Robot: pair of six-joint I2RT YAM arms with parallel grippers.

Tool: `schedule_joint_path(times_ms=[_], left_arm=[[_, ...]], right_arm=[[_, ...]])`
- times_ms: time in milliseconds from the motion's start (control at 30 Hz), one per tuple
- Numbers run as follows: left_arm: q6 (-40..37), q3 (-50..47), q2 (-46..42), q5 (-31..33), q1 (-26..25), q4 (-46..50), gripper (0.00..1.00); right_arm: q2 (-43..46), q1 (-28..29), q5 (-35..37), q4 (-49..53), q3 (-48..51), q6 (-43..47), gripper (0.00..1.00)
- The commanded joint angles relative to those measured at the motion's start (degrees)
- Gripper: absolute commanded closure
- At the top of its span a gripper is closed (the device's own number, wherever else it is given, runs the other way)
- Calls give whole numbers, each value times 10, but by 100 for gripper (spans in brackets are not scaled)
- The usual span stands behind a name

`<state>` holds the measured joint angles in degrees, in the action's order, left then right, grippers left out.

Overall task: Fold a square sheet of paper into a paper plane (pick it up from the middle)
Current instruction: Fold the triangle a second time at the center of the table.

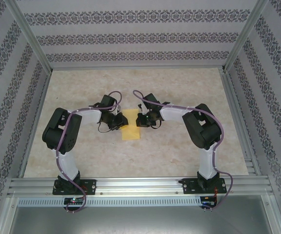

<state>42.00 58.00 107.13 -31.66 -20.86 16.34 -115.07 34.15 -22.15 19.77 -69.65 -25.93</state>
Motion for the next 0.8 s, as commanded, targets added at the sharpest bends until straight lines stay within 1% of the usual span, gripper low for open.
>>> schedule_joint_path(times_ms=[0,100,200,333,467,600,667,767], left_arm=[[-33,7,-1,72,31,60,80],[-45,16,-14,72,34,66,79],[-44,4,-47,32,29,28,79],[-46,-5,-80,8,1,-2,79],[-32,-12,-60,3,-23,-21,82],[-26,-12,-26,-4,-27,-29,85],[-24,-10,-14,-12,-30,-38,85],[-24,-7,-4,-6,-31,-37,85]], right_arm=[[-68,2,119,83,33,20,97],[-67,2,116,80,34,18,97],[-67,3,109,76,32,12,97],[-65,5,98,72,29,6,97],[-66,5,90,69,28,2,97],[-63,1,59,55,32,-4,97],[-57,2,53,48,32,-5,97],[-51,1,45,45,28,-6,97]])
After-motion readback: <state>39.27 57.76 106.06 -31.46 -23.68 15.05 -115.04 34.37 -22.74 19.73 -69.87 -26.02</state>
